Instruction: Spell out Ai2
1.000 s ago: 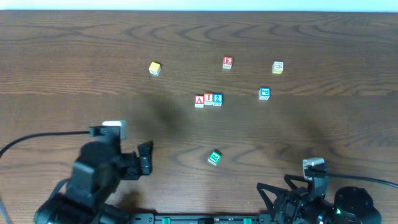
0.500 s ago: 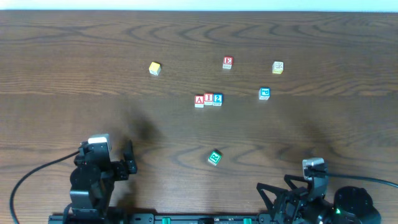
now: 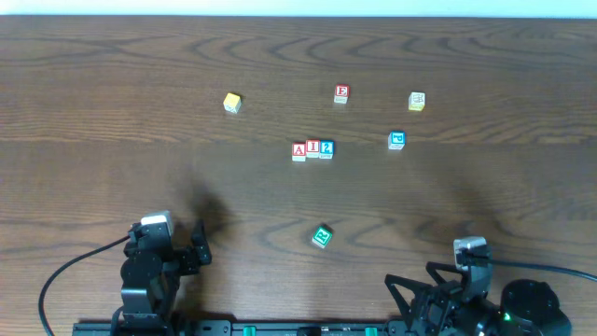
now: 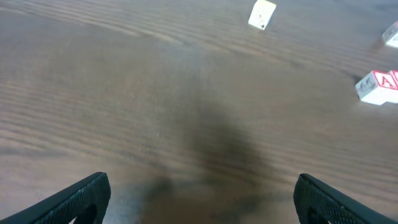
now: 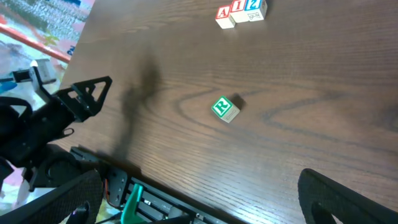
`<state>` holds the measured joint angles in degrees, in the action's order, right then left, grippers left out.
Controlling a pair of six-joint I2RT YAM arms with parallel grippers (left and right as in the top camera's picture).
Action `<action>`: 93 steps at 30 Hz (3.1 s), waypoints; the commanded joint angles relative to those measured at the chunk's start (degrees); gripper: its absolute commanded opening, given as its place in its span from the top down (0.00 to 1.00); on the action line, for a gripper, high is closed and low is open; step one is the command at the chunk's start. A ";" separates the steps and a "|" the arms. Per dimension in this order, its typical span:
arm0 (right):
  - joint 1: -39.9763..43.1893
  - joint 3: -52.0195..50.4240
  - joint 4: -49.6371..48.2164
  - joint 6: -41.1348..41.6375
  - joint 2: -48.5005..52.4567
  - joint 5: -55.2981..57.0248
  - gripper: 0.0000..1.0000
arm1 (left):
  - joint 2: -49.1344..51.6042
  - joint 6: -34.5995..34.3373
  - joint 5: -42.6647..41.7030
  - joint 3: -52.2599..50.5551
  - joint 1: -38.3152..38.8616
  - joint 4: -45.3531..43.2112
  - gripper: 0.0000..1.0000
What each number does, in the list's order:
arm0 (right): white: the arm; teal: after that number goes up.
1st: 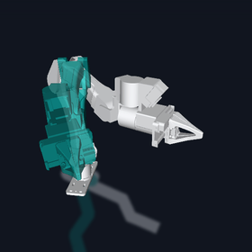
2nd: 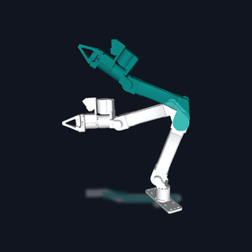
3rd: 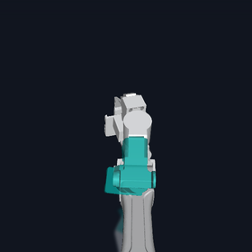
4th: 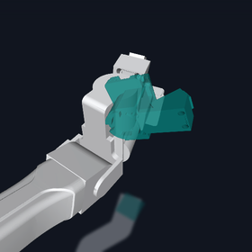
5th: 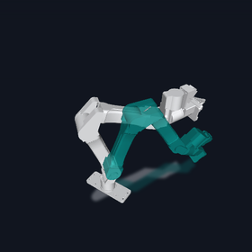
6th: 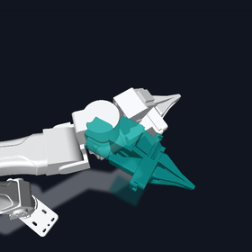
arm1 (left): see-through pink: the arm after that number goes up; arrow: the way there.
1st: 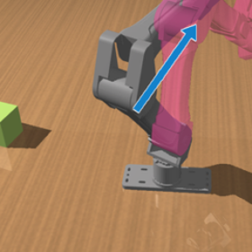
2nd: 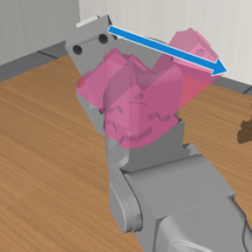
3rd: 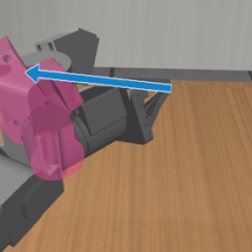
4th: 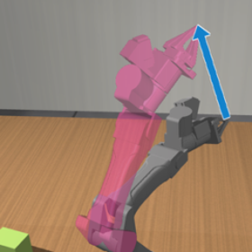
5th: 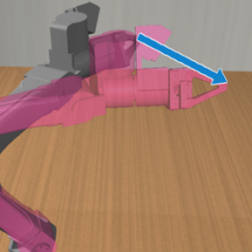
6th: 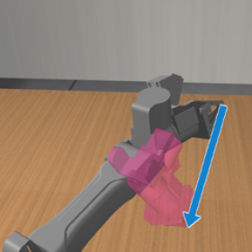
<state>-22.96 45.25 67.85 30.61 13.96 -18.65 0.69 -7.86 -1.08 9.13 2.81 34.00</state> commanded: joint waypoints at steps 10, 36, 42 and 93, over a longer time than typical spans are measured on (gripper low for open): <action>-0.70 0.00 -0.07 0.46 -0.22 -0.39 0.01 | -0.48 -1.16 1.51 -0.39 -0.26 -0.13 0.05; 7.98 -4.02 -10.51 -8.02 -2.54 19.08 0.01 | -0.48 -1.16 1.51 -0.39 -0.26 -0.13 0.05; 16.79 -14.01 -17.29 -25.05 -8.07 16.55 0.01 | -0.48 -1.16 1.51 -0.39 -0.26 -0.13 0.05; 19.71 -34.88 -20.90 -31.54 -13.64 16.74 0.01 | -0.48 -1.16 1.51 -0.39 -0.26 -0.13 0.05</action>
<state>-3.77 11.03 46.87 0.14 0.84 -2.31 0.62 -8.80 -0.82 9.13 2.76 34.02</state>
